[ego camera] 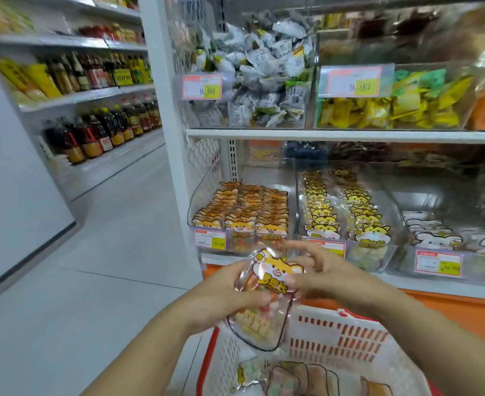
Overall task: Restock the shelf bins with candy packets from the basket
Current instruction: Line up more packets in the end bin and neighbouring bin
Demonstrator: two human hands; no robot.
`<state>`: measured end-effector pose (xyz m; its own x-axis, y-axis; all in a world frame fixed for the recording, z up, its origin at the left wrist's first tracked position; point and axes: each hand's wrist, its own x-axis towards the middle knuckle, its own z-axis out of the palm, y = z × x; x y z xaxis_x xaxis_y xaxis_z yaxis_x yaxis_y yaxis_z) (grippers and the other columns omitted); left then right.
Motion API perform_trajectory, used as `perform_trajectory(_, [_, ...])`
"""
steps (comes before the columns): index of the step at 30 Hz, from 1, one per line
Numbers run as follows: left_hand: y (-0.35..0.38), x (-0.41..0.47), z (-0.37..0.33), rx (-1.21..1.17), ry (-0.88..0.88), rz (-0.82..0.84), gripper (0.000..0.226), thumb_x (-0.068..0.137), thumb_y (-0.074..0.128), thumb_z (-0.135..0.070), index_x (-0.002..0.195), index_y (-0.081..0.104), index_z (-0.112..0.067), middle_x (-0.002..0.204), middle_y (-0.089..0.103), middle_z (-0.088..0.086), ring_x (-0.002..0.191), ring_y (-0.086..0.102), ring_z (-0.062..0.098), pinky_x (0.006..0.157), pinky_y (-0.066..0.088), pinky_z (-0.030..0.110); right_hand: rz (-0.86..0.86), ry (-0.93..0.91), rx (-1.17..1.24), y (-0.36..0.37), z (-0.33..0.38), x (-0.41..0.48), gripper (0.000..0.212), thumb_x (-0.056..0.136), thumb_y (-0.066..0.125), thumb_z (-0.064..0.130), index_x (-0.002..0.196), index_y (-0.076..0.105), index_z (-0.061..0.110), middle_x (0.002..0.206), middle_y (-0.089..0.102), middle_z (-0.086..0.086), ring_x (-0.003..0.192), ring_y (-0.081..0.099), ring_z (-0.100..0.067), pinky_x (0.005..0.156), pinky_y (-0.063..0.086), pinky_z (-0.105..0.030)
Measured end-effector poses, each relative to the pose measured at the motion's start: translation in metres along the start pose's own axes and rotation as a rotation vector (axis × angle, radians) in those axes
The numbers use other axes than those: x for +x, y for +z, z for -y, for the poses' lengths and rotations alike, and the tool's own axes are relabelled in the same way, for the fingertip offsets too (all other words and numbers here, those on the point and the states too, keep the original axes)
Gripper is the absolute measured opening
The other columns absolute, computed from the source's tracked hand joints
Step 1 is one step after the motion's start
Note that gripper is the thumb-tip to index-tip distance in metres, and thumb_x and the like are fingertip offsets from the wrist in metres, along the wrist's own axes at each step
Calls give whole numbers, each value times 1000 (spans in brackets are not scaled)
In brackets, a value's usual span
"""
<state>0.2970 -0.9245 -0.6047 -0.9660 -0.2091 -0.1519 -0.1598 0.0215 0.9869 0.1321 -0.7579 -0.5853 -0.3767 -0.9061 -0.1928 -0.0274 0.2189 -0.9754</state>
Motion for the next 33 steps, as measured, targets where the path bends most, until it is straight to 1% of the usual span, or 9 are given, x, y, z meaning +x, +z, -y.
perform_trajectory(2, [-7,-3,-11,98,-5,48,53,85,77,-14,133,56,-22,125,69,6,117,65,26,103,50,49,211,72,-95,-3,17,4,60,76,85,20,129,58,20,121,70,-4,103,69,-25,93,56,-45])
perform_trajectory(6, [-15,-1,-26,218,23,52,53,86,77,-11,133,56,-22,124,70,1,116,66,21,102,51,46,255,71,-261,3,35,22,39,78,83,11,113,67,19,112,73,-9,102,69,-26,98,50,-54])
perform_trajectory(11, [-23,7,-36,482,110,-87,42,82,82,-24,117,60,-28,107,70,-13,95,64,-5,83,52,17,125,72,-445,17,48,36,38,70,89,22,103,69,21,98,71,7,102,69,-16,93,53,-27])
perform_trajectory(14, [-27,11,-41,587,174,-149,50,80,83,-27,123,58,-34,105,59,-17,88,57,-11,74,47,11,34,38,-722,17,55,42,68,67,89,41,123,64,13,119,66,-5,118,60,-23,103,47,-42])
perform_trajectory(17, [-31,19,-41,658,217,-211,76,80,82,-28,143,42,-42,108,47,-27,97,48,-21,76,42,4,53,-27,-780,17,61,48,59,69,85,48,119,65,23,117,67,5,104,63,-17,92,52,-37])
perform_trajectory(20, [-40,25,-37,698,217,-243,76,79,83,-32,143,43,-44,113,46,-31,107,49,-17,80,43,4,60,-109,-779,14,55,59,40,68,81,49,96,71,21,89,74,-4,78,67,-25,70,54,-44])
perform_trajectory(23, [-67,26,-30,726,141,-272,74,72,80,-55,138,48,-45,127,49,-32,113,52,-9,87,45,10,4,-147,-826,9,51,66,33,71,79,47,80,67,18,64,60,-2,53,46,-13,51,32,-39])
perform_trajectory(27, [-111,34,-16,1085,68,-398,74,77,63,-73,140,51,-37,140,51,-18,127,47,3,105,44,28,-44,-121,-910,-2,49,72,35,75,80,45,80,63,15,56,36,0,46,28,-10,50,19,-30])
perform_trajectory(33, [-129,61,-11,1362,84,-353,50,93,56,-54,137,52,-32,133,54,-9,123,47,10,100,44,27,-40,-118,-924,-4,56,87,34,72,78,48,74,62,18,62,55,-3,51,42,-20,51,29,-31])
